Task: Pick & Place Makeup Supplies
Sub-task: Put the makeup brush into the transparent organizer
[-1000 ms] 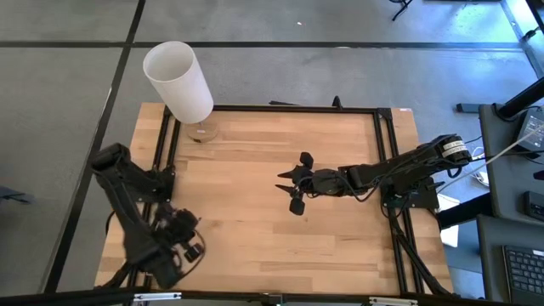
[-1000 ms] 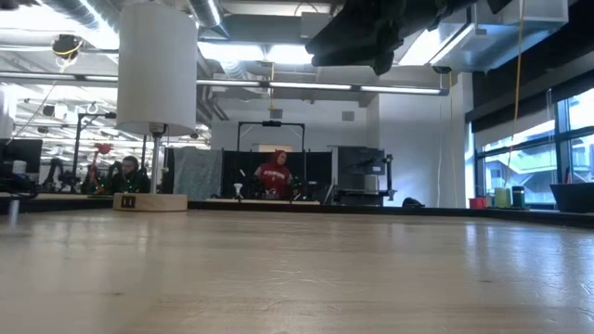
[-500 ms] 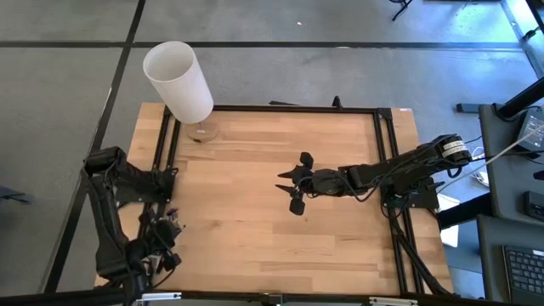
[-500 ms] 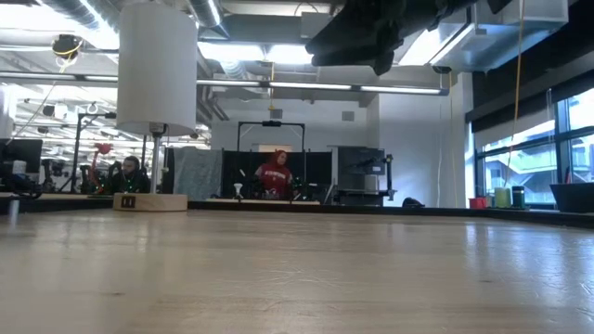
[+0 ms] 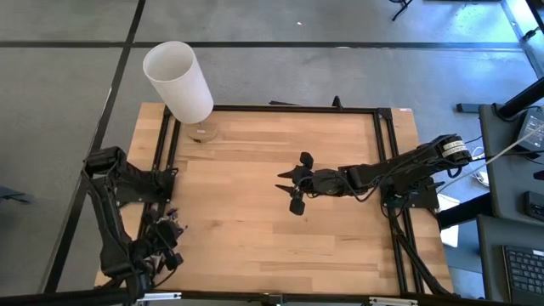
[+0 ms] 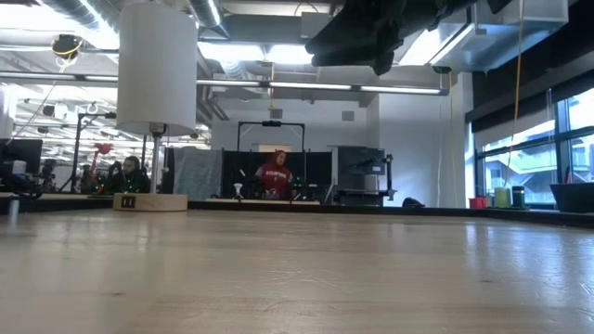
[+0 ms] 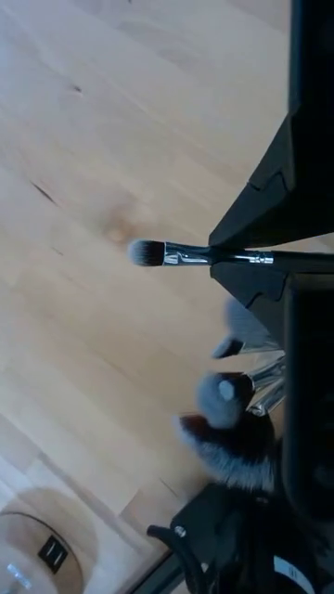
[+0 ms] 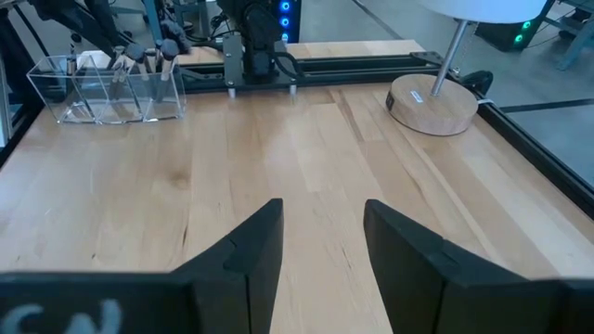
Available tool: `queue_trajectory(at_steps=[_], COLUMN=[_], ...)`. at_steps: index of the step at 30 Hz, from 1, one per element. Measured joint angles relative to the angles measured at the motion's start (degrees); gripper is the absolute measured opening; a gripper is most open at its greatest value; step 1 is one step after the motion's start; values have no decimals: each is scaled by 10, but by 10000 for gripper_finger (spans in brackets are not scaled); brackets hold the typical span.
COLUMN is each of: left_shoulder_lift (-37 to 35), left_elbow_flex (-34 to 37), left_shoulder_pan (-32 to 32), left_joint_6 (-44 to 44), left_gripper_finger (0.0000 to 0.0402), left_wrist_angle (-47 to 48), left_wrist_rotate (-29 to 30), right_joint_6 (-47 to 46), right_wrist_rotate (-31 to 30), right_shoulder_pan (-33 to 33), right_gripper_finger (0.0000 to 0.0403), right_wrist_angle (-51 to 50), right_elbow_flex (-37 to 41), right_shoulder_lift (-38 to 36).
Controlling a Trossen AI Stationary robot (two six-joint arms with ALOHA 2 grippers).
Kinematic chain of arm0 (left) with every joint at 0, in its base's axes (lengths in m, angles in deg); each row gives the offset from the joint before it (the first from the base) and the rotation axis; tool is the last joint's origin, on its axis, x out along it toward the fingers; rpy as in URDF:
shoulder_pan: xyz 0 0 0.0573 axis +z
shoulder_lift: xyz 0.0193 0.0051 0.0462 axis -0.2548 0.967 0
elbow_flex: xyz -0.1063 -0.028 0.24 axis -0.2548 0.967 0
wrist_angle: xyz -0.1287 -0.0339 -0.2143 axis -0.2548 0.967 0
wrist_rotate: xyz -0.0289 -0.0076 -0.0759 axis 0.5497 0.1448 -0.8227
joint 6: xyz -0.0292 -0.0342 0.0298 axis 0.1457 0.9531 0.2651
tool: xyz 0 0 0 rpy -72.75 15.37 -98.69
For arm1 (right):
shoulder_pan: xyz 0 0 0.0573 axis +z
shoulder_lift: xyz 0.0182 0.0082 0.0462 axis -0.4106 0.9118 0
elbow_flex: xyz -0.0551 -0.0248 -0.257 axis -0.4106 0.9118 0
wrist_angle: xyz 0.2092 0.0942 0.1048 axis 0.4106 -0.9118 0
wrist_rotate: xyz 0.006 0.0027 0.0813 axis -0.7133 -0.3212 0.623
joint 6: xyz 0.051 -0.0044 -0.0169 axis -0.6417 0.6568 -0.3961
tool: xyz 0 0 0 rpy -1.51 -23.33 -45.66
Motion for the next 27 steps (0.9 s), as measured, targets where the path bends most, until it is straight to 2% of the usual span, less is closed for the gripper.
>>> queue_trajectory(at_steps=[12,19,27], left_shoulder_lift=[0,0,0], left_elbow_flex=[0,0,0], left_shoulder_pan=[-9,-8,-6], left_joint_6=[2,2,10], left_gripper_finger=[27,28,74], left_wrist_angle=[-7,-10,-8], left_wrist_rotate=[-45,-46,-57], right_joint_6=[0,0,0], right_wrist_rotate=[0,0,0], right_shoulder_pan=[0,0,0], right_gripper_finger=[153,153,153], right_wrist_angle=[0,0,0], right_elbow_flex=[0,0,0], right_shoulder_lift=[0,0,0])
